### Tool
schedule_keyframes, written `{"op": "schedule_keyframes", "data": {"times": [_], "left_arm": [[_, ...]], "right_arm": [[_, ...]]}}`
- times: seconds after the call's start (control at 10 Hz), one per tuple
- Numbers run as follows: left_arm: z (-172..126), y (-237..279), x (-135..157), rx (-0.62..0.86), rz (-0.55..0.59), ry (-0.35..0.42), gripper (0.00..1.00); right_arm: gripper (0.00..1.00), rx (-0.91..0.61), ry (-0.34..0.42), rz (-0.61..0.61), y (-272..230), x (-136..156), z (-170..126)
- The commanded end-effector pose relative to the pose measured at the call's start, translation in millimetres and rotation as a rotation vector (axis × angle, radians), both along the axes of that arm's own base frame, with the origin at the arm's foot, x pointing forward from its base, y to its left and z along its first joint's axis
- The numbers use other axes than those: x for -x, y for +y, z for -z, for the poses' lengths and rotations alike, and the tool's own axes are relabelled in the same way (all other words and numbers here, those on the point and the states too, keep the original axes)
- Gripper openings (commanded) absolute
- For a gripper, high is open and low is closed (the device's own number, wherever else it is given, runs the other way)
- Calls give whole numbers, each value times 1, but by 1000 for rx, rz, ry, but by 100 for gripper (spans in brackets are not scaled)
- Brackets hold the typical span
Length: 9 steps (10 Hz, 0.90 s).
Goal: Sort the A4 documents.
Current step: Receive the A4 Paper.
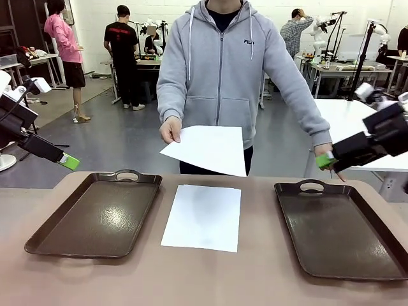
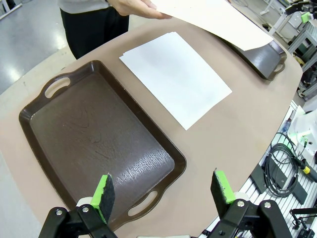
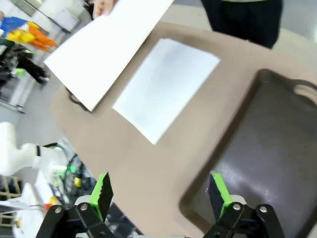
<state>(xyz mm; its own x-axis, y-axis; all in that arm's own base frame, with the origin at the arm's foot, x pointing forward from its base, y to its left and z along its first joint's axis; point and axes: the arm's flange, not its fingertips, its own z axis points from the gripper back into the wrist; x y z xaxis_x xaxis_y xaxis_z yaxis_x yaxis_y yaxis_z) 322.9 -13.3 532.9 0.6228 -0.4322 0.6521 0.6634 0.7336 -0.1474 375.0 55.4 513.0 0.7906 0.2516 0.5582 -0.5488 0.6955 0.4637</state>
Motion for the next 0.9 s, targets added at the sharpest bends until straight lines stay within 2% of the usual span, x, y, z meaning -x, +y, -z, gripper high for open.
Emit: {"op": "schedule_keyframes", "data": {"times": [0.0,0.2,0.4,0.6,0.8], "left_arm": [[0,0,0,5,3,0,100],[0,0,0,5,3,0,100],[0,0,0,5,3,0,100],[0,0,0,5,3,0,100],[0,0,0,5,3,0,100]], "right_arm": [[100,-64,71,-10,30,-38,-6],[100,-141,127,14,58,-63,1],[100,-226,166,60,80,-92,21],[100,-312,263,76,86,-119,47],[100,-431,328,46,90,-132,69]]}}
